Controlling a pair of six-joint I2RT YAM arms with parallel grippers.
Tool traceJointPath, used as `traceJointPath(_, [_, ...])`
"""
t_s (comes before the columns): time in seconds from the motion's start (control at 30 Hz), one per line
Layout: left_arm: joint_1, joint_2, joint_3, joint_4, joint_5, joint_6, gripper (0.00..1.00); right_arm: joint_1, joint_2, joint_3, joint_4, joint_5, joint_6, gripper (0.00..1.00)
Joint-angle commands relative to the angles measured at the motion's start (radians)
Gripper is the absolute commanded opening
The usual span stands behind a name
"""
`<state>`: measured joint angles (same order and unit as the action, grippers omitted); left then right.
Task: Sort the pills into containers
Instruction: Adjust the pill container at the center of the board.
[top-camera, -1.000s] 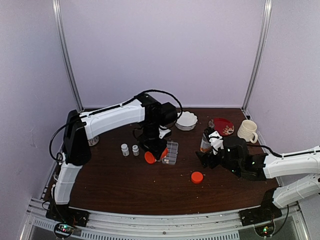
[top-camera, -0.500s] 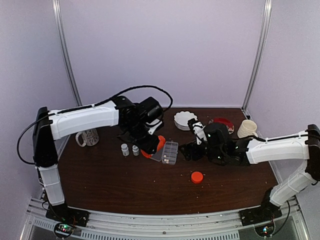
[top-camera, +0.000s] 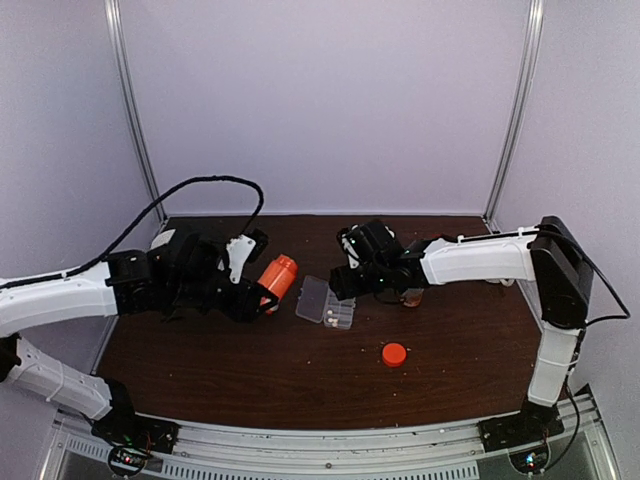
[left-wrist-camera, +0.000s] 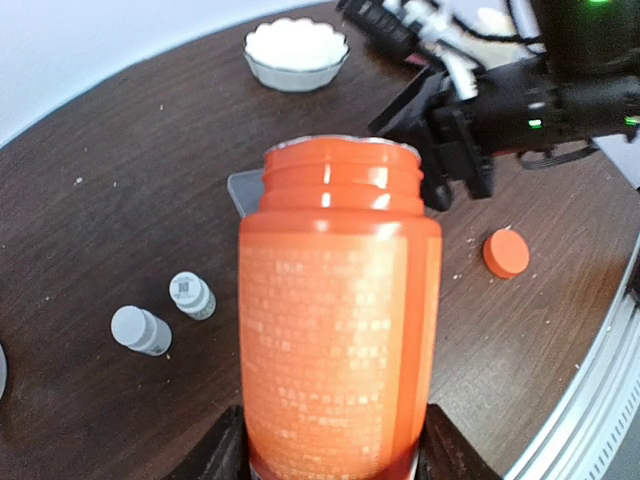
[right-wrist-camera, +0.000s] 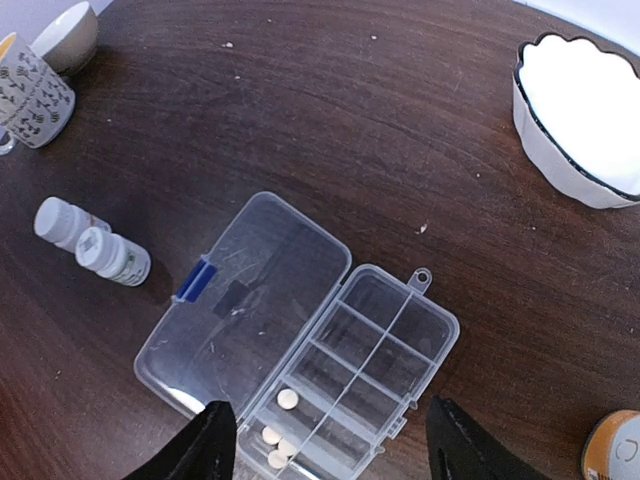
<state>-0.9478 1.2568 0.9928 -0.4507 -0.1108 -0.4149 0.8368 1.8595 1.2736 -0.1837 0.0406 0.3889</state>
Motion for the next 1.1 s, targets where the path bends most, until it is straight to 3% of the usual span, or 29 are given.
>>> traceJointPath(0.0, [-0.021, -0.205, -0.174, 0.367, 0.046, 0.061, 0.0, -0.035, 0.088, 0.145, -0.151, -0.032, -0.003, 0.68])
traceJointPath(0.13, [-0.035, -0.372, -0.311, 0.523, 0.079, 0.12, 0.0, -0.06, 0.167, 0.263, -0.233, -0.035, -0.024, 0.69])
traceJointPath(0.57, [-0.035, -0.474, -0.355, 0.459, 0.09, 0.156, 0.0, -0.125, 0.414, 0.565, -0.406, -0.221, -0.058, 0.7])
traceJointPath(0.87, [-0.035, -0.489, -0.367, 0.426, 0.074, 0.158, 0.0, -0.141, 0.437, 0.551, -0.44, -0.364, -0.069, 0.7])
traceJointPath(1.07, [-0.035, -0.464, -0.355, 0.419, 0.072, 0.166, 0.0, -0.116, 0.333, 0.383, -0.38, -0.467, -0.067, 0.68])
